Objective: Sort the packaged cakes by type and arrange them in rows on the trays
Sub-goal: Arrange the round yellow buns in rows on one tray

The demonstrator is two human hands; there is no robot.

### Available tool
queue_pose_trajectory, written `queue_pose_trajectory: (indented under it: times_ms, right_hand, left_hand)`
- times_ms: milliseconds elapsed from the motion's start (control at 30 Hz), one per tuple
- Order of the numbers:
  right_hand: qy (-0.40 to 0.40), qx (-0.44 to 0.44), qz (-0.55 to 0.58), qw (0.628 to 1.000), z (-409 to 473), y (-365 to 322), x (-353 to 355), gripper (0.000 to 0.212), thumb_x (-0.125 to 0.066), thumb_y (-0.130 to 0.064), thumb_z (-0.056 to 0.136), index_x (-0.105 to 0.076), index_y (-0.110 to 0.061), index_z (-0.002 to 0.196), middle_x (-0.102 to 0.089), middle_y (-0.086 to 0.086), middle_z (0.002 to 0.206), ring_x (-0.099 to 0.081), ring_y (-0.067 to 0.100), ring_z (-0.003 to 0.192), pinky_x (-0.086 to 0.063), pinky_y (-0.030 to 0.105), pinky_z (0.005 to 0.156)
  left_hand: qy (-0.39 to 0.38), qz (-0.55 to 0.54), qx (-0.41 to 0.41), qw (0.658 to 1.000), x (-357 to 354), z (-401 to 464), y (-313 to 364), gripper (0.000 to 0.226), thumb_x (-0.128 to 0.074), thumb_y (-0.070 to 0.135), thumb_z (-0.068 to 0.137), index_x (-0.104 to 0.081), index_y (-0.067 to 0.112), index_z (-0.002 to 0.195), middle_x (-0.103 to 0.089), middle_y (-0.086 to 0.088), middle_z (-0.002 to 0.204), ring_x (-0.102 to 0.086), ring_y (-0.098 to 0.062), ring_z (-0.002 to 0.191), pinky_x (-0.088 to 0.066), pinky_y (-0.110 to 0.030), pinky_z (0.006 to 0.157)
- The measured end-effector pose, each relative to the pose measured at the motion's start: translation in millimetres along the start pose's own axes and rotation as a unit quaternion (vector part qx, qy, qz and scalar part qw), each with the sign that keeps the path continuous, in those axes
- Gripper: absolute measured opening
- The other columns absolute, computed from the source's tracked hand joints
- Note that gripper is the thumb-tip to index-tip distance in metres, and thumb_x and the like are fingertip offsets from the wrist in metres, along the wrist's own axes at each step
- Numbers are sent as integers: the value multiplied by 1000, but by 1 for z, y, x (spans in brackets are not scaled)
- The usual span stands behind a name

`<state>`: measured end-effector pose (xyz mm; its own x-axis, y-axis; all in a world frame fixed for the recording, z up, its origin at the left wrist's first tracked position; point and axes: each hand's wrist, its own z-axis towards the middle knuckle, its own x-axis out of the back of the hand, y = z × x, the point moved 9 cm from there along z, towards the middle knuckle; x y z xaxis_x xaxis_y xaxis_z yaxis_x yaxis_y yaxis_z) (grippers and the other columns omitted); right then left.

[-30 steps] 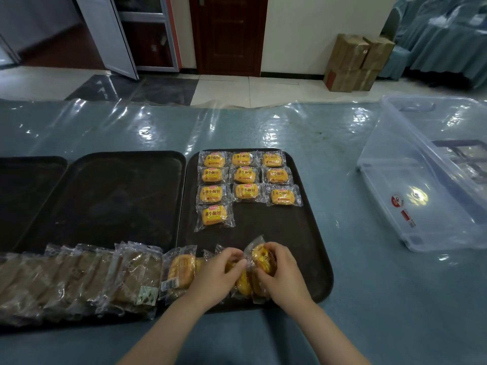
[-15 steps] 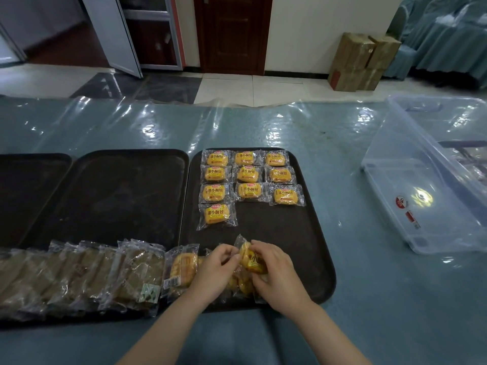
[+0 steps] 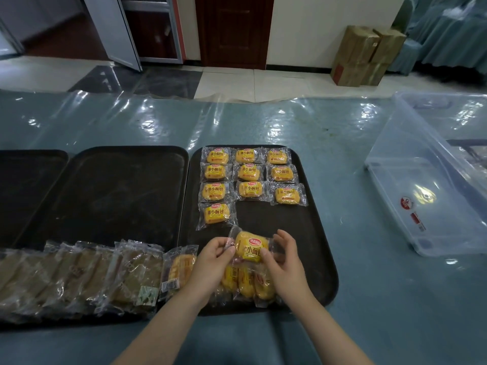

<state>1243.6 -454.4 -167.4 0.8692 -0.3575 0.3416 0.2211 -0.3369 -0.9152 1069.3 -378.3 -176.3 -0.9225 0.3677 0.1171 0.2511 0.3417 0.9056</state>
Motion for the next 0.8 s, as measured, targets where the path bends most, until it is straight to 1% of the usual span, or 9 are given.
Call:
queue_pose_trajectory:
  times_ms: [67, 133, 233, 300, 400, 467, 633, 733, 800]
  right_hand:
    - [20, -35, 57, 998, 4, 5, 4, 47, -62, -30, 96, -42, -29, 139, -55, -15, 127, -59, -4, 107, -53, 16, 83]
    - [35, -71, 88, 993, 9, 13, 8, 26, -60, -27, 98, -55, -26, 123, -65, -10, 115, -65, 1, 98, -56, 19, 78]
    - [26, -121, 139, 983, 15, 24, 5, 14, -60, -25, 98, -69, -15, 101, -74, 7, 97, -71, 25, 94, -59, 44, 86]
    - [22, -142, 182, 973, 19, 26, 2, 17, -59, -22, 98, -68, -8, 98, -73, 16, 96, -71, 31, 91, -58, 49, 87]
    - [17, -155, 225, 962, 28, 23, -1, 19, -57, -19, 100, -66, -2, 102, -73, 19, 97, -71, 24, 84, -59, 43, 84]
    - [13, -166, 260, 951, 36, 22, -2, 20, -56, -18, 100, -65, -1, 104, -74, 17, 98, -71, 22, 83, -60, 39, 81]
    - [-4, -195, 315, 929, 56, 20, -5, 18, -57, -17, 100, -64, -3, 108, -75, 15, 102, -72, 26, 93, -58, 34, 76]
    - [2, -194, 288, 938, 66, 22, -4, 17, -58, -17, 99, -66, -4, 106, -75, 12, 97, -72, 23, 87, -58, 32, 75]
    - [14, -188, 249, 950, 75, 23, 0, 17, -58, -18, 99, -68, -6, 103, -72, 8, 90, -67, 17, 78, -57, 30, 72]
  left_hand:
    - [6, -5, 3, 1000, 2, 4, -1, 15, -55, 20, 100, -62, 27, 111, -71, 6, 107, -67, -7, 99, -54, -28, 87]
    - [8, -3, 4, 1000, 2, 9, -1, 15, -55, 20, 100, -61, 27, 112, -72, 6, 107, -67, -7, 100, -54, -30, 89]
    - [6, 5, 3, 1000, 0, 16, 2, 15, -55, 20, 100, -61, 26, 112, -72, 6, 105, -68, -7, 98, -54, -31, 88]
    - [6, 19, 4, 1000, 0, 23, 3, 14, -54, 20, 100, -60, 26, 111, -72, 5, 105, -68, -9, 97, -55, -32, 88]
    - [11, 45, 6, 999, 0, 35, 6, 12, -54, 22, 100, -57, 26, 111, -68, 4, 109, -65, -12, 100, -53, -34, 88]
    - [18, 58, 11, 998, 2, 44, 8, 12, -53, 24, 101, -56, 24, 112, -65, 4, 109, -62, -10, 99, -49, -28, 79]
    - [14, 59, 28, 998, 1, 60, 14, 16, -46, 28, 104, -56, 21, 114, -63, 4, 109, -60, -8, 97, -44, -23, 71]
    - [3, 48, 39, 998, 0, 71, 10, 16, -46, 27, 104, -56, 22, 115, -65, 1, 113, -64, -12, 101, -52, -32, 86]
    - [2, 66, 36, 997, 1, 78, 8, 11, -47, 28, 103, -55, 25, 111, -65, 2, 113, -63, -12, 103, -50, -37, 95]
